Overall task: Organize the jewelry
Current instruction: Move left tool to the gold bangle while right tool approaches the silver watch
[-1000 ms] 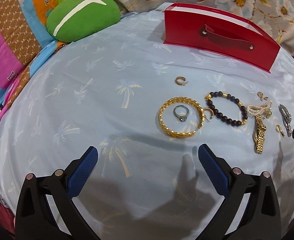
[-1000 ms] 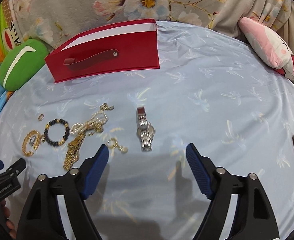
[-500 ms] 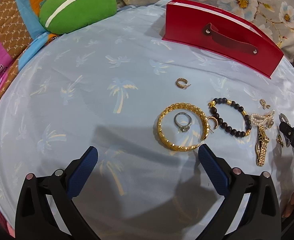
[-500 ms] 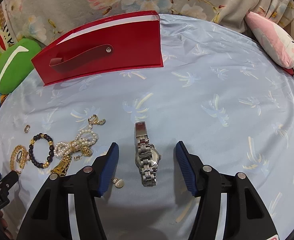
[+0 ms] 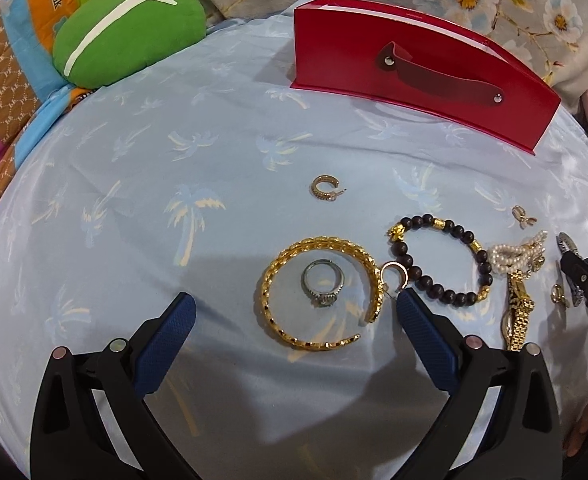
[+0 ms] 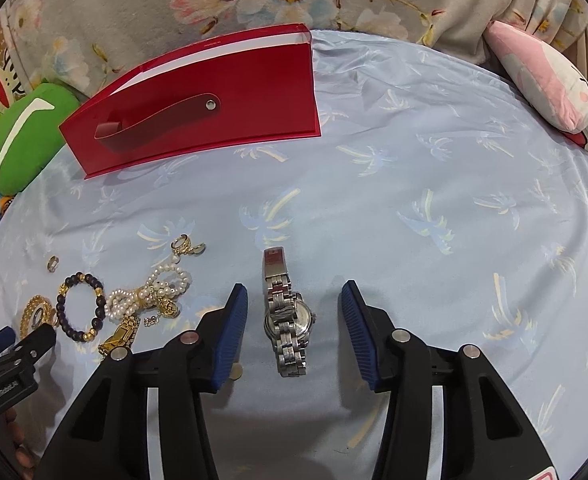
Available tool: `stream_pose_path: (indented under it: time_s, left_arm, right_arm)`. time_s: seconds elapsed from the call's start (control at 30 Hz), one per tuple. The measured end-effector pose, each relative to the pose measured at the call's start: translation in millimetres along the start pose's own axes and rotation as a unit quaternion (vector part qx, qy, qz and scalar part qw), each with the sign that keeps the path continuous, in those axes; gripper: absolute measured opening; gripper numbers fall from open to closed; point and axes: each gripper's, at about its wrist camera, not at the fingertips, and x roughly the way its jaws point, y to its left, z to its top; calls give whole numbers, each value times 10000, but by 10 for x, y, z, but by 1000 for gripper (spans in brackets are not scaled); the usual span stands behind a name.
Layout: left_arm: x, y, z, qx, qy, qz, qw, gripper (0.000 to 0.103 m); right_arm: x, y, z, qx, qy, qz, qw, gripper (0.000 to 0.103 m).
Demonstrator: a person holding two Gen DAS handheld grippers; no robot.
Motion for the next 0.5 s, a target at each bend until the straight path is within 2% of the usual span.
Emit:
stream_pose_path:
  time_s: [0.07, 0.23, 0.4, 0.5]
  left_arm:
    - [-10, 8, -3, -27, -41, -20, 10000, 98]
    - [-86, 21, -21, 22, -165, -149, 9998, 73]
    - [-130, -9, -40, 122, -243, -292, 9992, 55]
    - [-138, -14, -43, 131, -271, -356, 9989, 55]
  right_arm:
    - [0, -1, 0, -6, 0, -6, 10000, 48]
    - [1, 0, -2, -3, 1, -4, 10000, 48]
    - [3, 3, -4, -2, 2, -2, 10000, 48]
    - [4, 2, -3, -4, 3, -4, 10000, 48]
